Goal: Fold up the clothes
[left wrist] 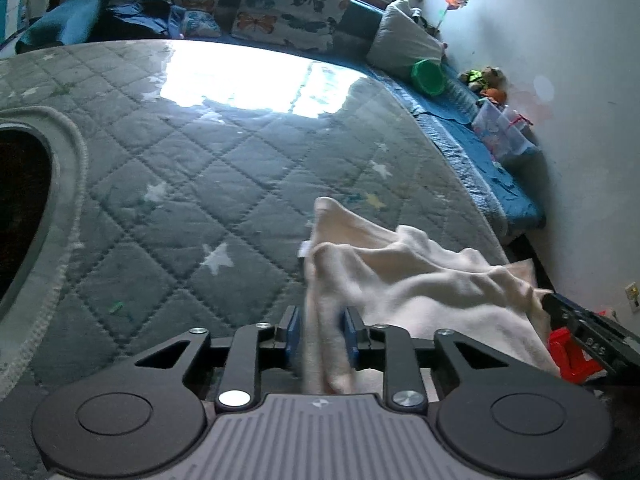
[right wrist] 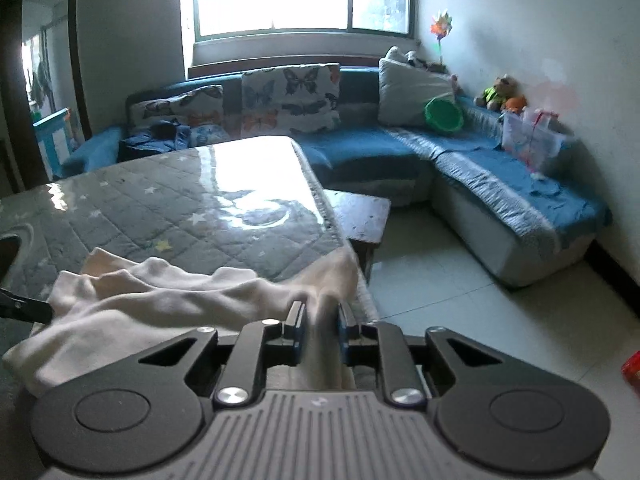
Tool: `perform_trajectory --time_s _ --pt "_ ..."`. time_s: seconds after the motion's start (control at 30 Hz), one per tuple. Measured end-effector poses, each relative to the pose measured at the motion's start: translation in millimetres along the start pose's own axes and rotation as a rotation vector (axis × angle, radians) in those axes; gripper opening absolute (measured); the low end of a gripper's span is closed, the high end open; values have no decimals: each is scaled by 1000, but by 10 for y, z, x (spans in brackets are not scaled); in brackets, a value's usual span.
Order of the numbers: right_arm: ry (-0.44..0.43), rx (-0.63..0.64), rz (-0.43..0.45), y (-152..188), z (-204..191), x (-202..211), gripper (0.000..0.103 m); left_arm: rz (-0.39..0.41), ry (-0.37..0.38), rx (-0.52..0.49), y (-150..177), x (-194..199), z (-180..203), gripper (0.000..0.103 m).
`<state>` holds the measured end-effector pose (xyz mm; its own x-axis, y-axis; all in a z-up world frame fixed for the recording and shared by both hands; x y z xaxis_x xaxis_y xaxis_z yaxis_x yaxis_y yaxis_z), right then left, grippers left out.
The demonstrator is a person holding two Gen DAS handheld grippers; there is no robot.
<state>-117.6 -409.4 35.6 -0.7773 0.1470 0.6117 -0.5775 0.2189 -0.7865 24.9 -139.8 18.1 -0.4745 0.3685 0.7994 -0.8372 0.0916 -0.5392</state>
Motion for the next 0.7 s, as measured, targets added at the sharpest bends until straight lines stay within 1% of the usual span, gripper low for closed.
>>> perform_trajectory --time_s 0.03,0.1,0.17,0.3,0.37,0.5,0.7 --pt "0 4 3 -7 -7 7 17 1 -1 9 -2 10 -31 34" --pt "-3 8 11 -23 -17 31 17 8 2 26 -6 47 -72 34" --pt "-25 21 18 -46 -67 55 17 19 11 40 -12 101 -93 34" --pt "-107 70 5 -102 -297 37 17 71 34 -5 10 262 22 32" --pt "-148 96 -13 -117 -446 -33 17 77 64 -24 45 306 92 32" --pt "-229 147 -55 -141 -764 -216 16 56 108 -64 125 313 241 32" --pt "-277 199 -105 -129 -1080 -483 16 36 170 -122 203 266 399 32"
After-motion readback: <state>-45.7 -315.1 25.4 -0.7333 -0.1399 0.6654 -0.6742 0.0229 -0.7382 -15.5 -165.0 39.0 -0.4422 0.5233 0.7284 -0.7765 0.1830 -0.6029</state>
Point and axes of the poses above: each gripper's, at about its wrist camera, not at the fingertips, and x roughly against the way its jaws point, z to its right, y to its underside, the point moved 3 cm from there along -x, roughly the way its jaws point, and after that the axes turned 8 degrees about -y, right-handed, at the moved point
